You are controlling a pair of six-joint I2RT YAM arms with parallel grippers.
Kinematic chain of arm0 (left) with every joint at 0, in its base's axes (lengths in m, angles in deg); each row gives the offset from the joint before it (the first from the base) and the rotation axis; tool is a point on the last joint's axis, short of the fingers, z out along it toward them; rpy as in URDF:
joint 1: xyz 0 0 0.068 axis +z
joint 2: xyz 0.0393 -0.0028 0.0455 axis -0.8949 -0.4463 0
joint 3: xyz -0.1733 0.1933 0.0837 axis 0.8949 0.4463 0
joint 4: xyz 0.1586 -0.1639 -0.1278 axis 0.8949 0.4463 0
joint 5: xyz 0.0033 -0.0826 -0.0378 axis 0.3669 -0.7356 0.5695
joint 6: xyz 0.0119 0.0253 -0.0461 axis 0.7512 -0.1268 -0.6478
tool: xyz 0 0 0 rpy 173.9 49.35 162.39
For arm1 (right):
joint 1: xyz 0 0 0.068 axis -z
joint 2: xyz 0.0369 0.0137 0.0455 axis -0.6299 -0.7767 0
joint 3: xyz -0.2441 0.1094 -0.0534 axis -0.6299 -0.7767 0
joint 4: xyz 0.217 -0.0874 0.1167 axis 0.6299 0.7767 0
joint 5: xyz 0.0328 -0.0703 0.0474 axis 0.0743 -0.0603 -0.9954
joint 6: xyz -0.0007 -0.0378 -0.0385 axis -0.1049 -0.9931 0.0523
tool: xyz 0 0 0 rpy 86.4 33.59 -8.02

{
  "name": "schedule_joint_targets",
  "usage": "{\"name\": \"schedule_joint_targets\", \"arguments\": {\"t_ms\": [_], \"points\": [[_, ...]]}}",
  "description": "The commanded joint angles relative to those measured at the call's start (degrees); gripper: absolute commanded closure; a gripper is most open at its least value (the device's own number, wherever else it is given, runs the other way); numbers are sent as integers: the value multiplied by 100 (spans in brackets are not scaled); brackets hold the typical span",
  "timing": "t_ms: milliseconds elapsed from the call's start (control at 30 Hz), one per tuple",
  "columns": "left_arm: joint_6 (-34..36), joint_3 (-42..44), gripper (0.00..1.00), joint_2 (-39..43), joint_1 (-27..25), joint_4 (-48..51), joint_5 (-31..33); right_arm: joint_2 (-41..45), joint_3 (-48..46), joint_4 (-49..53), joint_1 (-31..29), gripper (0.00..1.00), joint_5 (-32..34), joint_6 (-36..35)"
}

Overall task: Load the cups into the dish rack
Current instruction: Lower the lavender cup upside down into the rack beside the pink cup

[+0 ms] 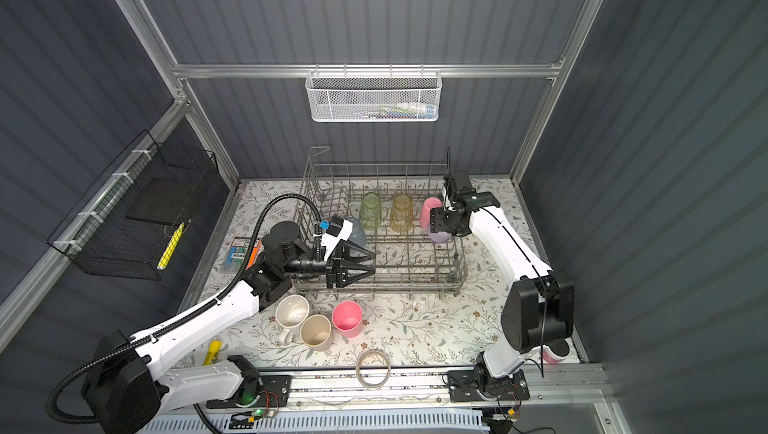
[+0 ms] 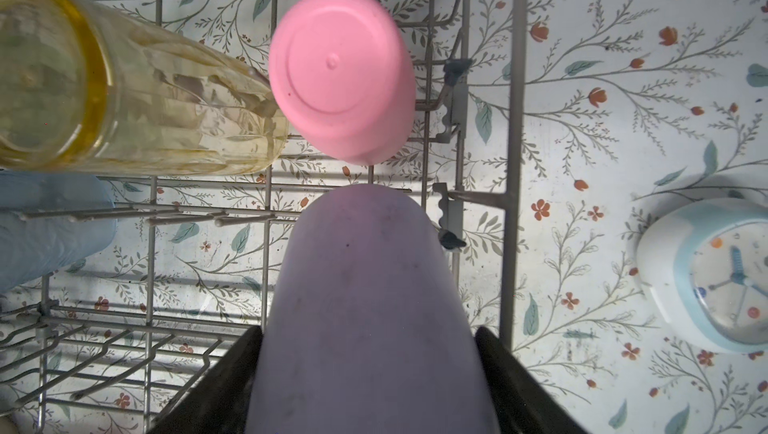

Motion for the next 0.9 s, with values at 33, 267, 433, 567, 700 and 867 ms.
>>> {"name": "schedule_joint_targets", "arguments": {"t_ms": [33,267,433,567,700,867], "points": [[164,48,49,57,24,87,5,-140,202,-31,-13,47,141,-36],[193,81,49,67,24,111,36,-359,321,-45,-25,46,152,-33],[219,88,49,69,30,140,36,-514,437,-12,-33,44,225,-49],[242,110,49,81,33,156,23,-637,515,66,-52,44,293,-59],[255,134,49,85,33,148,26,-713,528,99,-76,43,276,-76],[296,141,50,94,33,184,23,-836,597,187,-87,42,309,-73]]}}
